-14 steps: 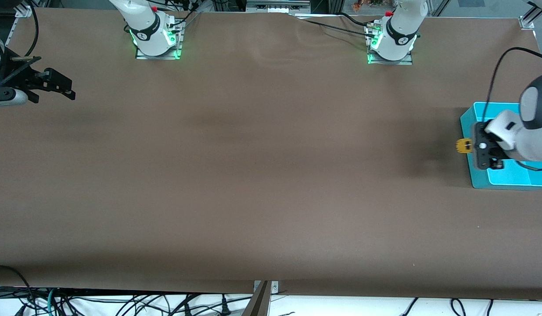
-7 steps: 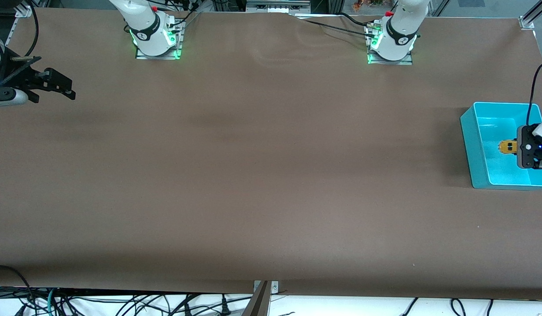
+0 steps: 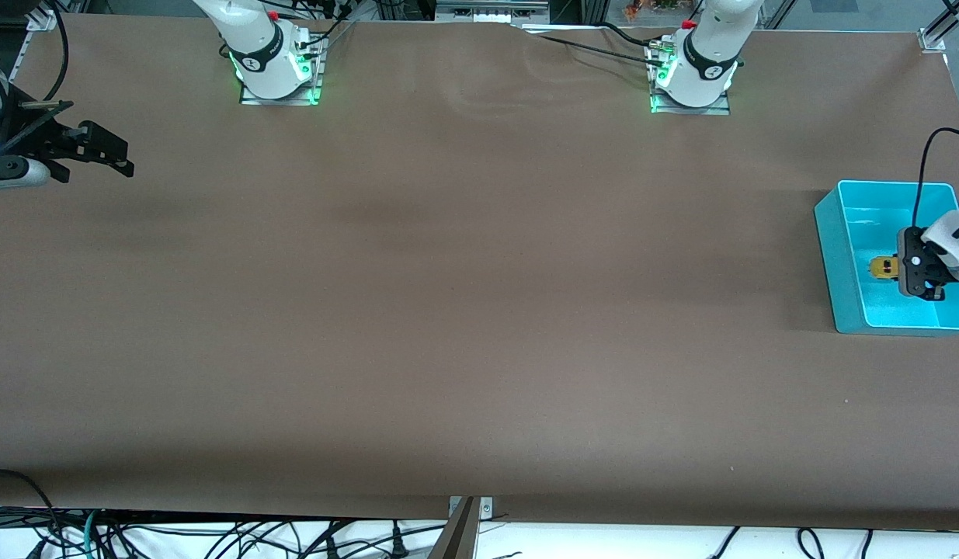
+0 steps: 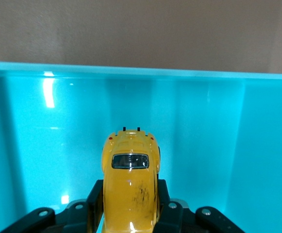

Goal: Wind and store yellow beetle car
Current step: 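Lower the held car into the cyan tray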

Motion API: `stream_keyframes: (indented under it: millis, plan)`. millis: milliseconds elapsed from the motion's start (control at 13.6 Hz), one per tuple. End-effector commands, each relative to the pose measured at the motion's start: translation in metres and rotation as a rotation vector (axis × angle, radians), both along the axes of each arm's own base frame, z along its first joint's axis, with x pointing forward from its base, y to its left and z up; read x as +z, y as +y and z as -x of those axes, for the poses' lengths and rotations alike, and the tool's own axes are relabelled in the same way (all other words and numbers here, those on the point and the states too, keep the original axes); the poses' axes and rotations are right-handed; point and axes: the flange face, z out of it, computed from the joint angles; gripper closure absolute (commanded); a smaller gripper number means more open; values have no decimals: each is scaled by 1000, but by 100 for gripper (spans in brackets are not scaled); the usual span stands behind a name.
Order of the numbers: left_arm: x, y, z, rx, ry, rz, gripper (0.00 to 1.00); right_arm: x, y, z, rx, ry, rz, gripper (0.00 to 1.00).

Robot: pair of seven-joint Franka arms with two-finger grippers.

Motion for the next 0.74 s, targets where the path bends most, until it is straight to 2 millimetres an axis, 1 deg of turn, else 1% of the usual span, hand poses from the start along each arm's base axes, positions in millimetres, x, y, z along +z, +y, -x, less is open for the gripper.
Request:
stream_keyframes:
  millis: [0, 74, 221, 294, 441, 515, 589, 662]
  plan:
    - [-17, -2, 9, -58, -31, -4, 99, 6, -2, -2, -11, 7, -8, 0]
    - [-25, 4, 14, -50, -39, 5, 99, 7, -1, -2, -9, 6, -8, 0]
    - [-35, 11, 19, -37, -45, 16, 98, 6, -2, -2, -11, 7, -8, 0]
    - [-36, 15, 21, -32, -45, 16, 92, 6, -2, -2, -9, 6, -8, 0]
    - [-39, 18, 23, -36, -44, 20, 69, 6, -2, -2, -11, 7, -8, 0]
    - [-38, 17, 22, -48, -45, 23, 24, 6, -2, -2, -11, 7, -9, 0]
    - [-36, 17, 20, -68, -46, 25, 0, 6, -2, -2, -11, 7, -8, 0]
    - [-30, 15, 16, -91, -51, 24, 0, 6, -2, -2, -11, 7, -8, 0]
